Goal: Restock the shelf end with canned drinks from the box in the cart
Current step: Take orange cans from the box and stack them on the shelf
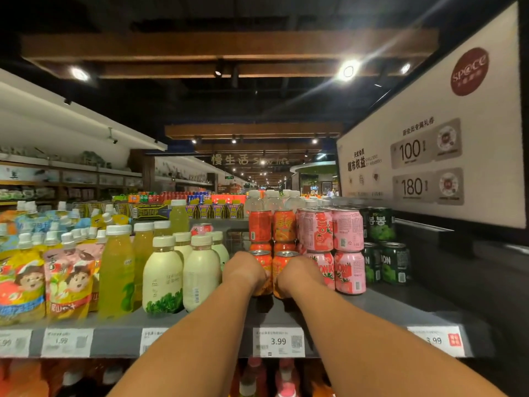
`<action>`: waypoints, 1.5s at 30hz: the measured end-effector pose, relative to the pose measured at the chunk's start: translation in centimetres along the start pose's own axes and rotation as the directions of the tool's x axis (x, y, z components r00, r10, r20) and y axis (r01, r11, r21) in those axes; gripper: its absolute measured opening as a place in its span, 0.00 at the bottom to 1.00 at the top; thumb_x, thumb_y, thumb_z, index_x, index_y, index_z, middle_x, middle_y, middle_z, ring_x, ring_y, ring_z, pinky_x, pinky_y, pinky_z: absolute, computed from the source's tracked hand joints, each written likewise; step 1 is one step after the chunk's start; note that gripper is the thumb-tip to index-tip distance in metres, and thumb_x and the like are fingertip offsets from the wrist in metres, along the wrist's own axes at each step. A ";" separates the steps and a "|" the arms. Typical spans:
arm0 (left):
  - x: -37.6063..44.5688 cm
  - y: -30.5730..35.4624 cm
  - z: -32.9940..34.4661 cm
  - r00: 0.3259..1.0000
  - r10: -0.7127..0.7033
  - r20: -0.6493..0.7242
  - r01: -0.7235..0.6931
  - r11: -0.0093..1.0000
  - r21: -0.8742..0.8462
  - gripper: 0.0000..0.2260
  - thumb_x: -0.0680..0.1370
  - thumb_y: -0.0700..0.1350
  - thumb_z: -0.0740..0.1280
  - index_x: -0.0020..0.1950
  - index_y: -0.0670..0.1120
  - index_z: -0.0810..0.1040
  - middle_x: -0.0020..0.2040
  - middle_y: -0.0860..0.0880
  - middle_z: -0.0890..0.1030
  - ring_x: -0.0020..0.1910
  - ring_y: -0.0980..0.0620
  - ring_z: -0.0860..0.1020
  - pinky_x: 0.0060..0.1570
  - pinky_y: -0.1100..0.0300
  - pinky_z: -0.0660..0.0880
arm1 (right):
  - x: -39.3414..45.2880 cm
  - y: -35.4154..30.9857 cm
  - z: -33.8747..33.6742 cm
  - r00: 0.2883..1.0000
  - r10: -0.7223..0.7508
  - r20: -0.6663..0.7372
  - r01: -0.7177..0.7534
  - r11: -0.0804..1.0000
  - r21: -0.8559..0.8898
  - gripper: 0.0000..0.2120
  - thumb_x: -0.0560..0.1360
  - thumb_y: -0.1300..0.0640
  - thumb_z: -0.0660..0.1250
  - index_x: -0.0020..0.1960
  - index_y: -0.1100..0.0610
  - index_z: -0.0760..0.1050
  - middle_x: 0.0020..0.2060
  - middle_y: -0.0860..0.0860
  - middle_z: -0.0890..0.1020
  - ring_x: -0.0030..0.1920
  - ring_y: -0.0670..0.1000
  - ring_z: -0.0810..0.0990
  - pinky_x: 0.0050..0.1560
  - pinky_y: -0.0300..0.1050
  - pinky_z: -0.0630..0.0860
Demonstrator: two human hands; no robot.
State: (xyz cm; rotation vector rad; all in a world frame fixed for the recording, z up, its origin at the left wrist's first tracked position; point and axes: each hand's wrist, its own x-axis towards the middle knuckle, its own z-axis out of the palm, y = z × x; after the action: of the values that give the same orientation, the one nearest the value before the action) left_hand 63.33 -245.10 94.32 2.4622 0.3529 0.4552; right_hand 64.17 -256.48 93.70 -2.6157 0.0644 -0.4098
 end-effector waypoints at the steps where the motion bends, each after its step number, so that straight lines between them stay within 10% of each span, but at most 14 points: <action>1: 0.5 0.2 0.0 1.000 0.018 0.018 -0.019 0.999 0.048 0.10 0.76 0.48 0.69 0.54 0.45 0.80 0.55 0.46 0.83 0.51 0.47 0.81 0.49 0.58 0.75 | 0.3 -0.2 0.3 1.000 0.012 0.001 -0.012 1.000 0.002 0.16 0.71 0.56 0.70 0.58 0.56 0.76 0.55 0.54 0.79 0.51 0.54 0.79 0.44 0.45 0.73; 16: 6.9 0.8 2.3 0.989 0.106 0.104 -0.121 0.981 0.150 0.10 0.78 0.43 0.64 0.58 0.44 0.79 0.61 0.43 0.81 0.59 0.44 0.80 0.53 0.56 0.73 | 4.5 -2.8 3.8 0.937 0.350 -0.010 -0.319 0.866 0.386 0.22 0.75 0.54 0.66 0.66 0.62 0.69 0.59 0.58 0.79 0.58 0.60 0.79 0.56 0.52 0.75; 37: -2.4 3.1 -2.5 0.995 0.099 -0.011 -0.099 0.995 0.007 0.13 0.79 0.40 0.63 0.60 0.38 0.80 0.60 0.40 0.81 0.59 0.41 0.79 0.57 0.53 0.75 | -1.6 -0.5 -3.1 0.995 -0.091 -0.047 0.097 0.985 0.142 0.05 0.69 0.55 0.67 0.41 0.54 0.72 0.32 0.49 0.70 0.33 0.53 0.73 0.34 0.41 0.69; 45: -16.1 -0.7 -4.6 0.970 -0.029 -0.243 0.001 0.993 -0.115 0.18 0.74 0.47 0.70 0.62 0.43 0.76 0.58 0.44 0.81 0.58 0.42 0.79 0.53 0.56 0.75 | -12.7 2.1 -3.6 0.893 -0.401 -0.207 0.450 0.827 0.337 0.17 0.73 0.49 0.63 0.58 0.56 0.72 0.55 0.56 0.78 0.54 0.61 0.78 0.50 0.52 0.75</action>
State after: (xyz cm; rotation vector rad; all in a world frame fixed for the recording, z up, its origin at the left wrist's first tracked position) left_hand 46.80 -247.84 93.49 2.2954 0.4327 0.7549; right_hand 51.04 -258.47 92.19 -2.2009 -0.5212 -0.6712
